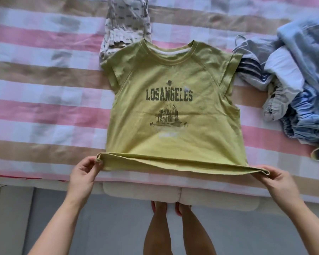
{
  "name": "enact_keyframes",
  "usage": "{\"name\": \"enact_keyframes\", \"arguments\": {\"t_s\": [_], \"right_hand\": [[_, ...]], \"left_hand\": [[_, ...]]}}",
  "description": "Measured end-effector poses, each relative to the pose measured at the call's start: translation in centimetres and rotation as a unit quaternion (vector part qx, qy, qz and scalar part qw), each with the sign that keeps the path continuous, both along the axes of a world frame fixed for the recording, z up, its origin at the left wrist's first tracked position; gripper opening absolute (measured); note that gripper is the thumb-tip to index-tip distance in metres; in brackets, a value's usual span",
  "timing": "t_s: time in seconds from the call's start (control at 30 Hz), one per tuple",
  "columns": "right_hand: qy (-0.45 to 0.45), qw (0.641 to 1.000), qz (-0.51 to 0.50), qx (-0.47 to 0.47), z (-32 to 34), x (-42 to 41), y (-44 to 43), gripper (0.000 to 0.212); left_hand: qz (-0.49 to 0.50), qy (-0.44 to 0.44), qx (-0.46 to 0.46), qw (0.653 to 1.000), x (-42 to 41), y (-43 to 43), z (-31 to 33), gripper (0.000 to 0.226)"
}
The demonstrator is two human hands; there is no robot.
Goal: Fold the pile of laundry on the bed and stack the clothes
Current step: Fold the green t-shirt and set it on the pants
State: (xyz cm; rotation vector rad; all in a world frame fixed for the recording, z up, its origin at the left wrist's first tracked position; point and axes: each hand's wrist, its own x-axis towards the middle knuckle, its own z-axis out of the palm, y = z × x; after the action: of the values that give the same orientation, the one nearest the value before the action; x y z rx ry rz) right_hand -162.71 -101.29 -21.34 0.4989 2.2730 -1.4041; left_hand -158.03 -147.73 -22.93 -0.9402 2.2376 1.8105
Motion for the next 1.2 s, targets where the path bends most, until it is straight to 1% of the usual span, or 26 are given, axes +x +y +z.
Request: {"name": "enact_keyframes", "arguments": {"t_s": [0.07, 0.17, 0.27, 0.33, 0.37, 0.47, 0.5, 0.53, 0.6, 0.73, 0.83, 0.9, 1.03, 1.13, 1.2], "right_hand": [[-0.026, 0.999, 0.014, 0.015, 0.6, 1.2, 0.4, 0.015], [-0.068, 0.996, 0.04, 0.042, 1.5, 3.6, 1.2, 0.024], [-0.102, 0.991, 0.06, 0.059, 2.3, 5.6, 1.5, 0.033], [-0.093, 0.993, 0.045, 0.053, 2.6, 5.9, 1.4, 0.041], [-0.073, 0.996, 0.032, 0.049, 2.8, 5.6, 1.1, 0.043], [0.005, 1.0, -0.026, 0.005, 3.3, 2.7, -0.3, 0.039], [0.03, 0.998, -0.046, -0.008, 3.4, 1.2, -0.9, 0.037], [0.053, 0.996, -0.069, -0.015, 3.4, -0.4, -1.5, 0.039], [0.098, 0.989, -0.109, -0.02, 3.0, -3.9, -2.5, 0.038], [0.169, 0.974, -0.152, 0.008, 0.8, -10.5, -4.3, 0.024], [0.201, 0.965, -0.161, 0.053, -1.2, -14.7, -5.0, 0.012], [0.224, 0.957, -0.164, 0.087, -2.2, -17.0, -5.4, 0.014], [0.221, 0.953, -0.152, 0.138, -4.0, -20.0, -5.8, 0.025], [0.175, 0.955, -0.15, 0.186, -5.1, -20.9, -5.7, 0.027], [0.141, 0.957, -0.166, 0.194, -5.2, -20.8, -5.8, 0.027]], "left_hand": [[-0.009, -0.02, -0.009, 1.0, 1.3, 0.1, 0.6, 0.019], [-0.005, -0.058, -0.047, 0.997, 4.3, 0.3, 1.2, 0.022], [0.003, -0.07, -0.078, 0.994, 6.6, 0.9, 1.8, 0.025], [0.02, -0.055, -0.1, 0.993, 6.7, 1.5, 2.2, 0.024], [0.029, -0.043, -0.119, 0.991, 6.2, 1.7, 2.3, 0.022], [0.05, 0.011, -0.196, 0.979, 2.8, 2.2, 2.7, 0.014], [0.054, 0.035, -0.211, 0.975, 1.2, 2.3, 2.8, 0.015], [0.062, 0.056, -0.222, 0.971, -0.6, 2.4, 2.8, 0.016], [0.088, 0.082, -0.252, 0.96, -4.2, 2.6, 2.5, 0.02], [0.126, 0.098, -0.266, 0.951, -11.4, 2.3, 0.7, 0.024], [0.115, 0.101, -0.273, 0.95, -15.8, 1.6, -0.9, 0.027], [0.099, 0.108, -0.284, 0.948, -18.1, 1.2, -1.6, 0.028], [0.071, 0.087, -0.292, 0.95, -21.1, 0.5, -3.3, 0.032], [0.044, 0.046, -0.297, 0.953, -22.0, 0.1, -4.2, 0.032], [0.048, 0.027, -0.292, 0.955, -22.2, 0.1, -4.1, 0.031]]}}
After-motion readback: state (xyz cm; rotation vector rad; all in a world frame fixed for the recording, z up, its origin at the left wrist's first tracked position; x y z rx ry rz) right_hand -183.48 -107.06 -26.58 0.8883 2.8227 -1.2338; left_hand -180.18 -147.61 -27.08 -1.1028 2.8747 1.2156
